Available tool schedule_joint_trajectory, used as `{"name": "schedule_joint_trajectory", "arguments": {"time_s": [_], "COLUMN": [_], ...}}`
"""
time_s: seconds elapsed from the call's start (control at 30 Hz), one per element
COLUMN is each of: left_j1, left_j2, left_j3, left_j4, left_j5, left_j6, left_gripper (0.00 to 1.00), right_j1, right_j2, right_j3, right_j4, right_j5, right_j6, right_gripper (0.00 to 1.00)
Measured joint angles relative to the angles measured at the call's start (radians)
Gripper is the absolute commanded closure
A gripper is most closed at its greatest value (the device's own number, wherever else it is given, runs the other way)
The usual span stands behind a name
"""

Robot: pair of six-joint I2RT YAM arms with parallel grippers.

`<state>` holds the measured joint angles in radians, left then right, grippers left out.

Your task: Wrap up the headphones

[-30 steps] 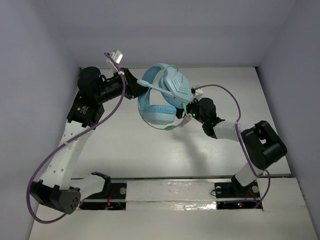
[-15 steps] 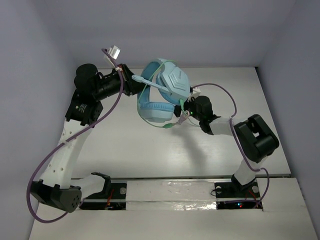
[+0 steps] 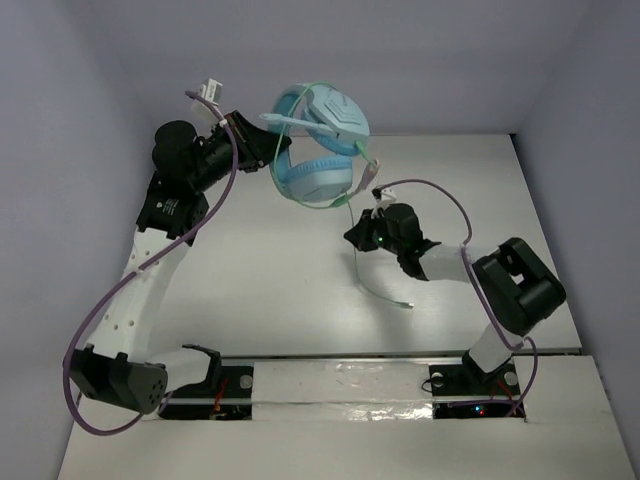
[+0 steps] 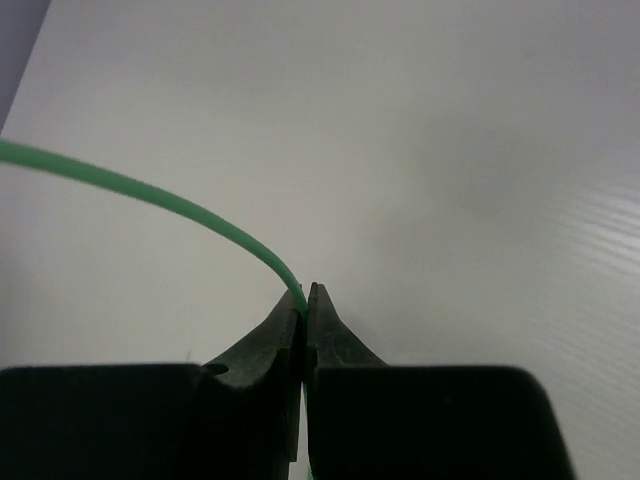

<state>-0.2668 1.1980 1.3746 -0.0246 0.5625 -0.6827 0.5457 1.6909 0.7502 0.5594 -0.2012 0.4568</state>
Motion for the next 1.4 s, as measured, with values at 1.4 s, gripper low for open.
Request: {"name": "schedule_joint_trajectory", "arguments": {"time_s": [1.4], "left_j1": [-0.309], "left_j2": [0.200], "left_j3": [-0.525], "left_j4": [0.144], "left_j5": [-1.052], "left_j6": [0.208], "left_gripper": [1.00], "right_j1": [0.568], "right_j2": [-0.341], "right_j3": [0.722], "right_j4": [-1.390], "right_j5": [0.586], "right_j6": [-0.144], "right_gripper": [1.00]}}
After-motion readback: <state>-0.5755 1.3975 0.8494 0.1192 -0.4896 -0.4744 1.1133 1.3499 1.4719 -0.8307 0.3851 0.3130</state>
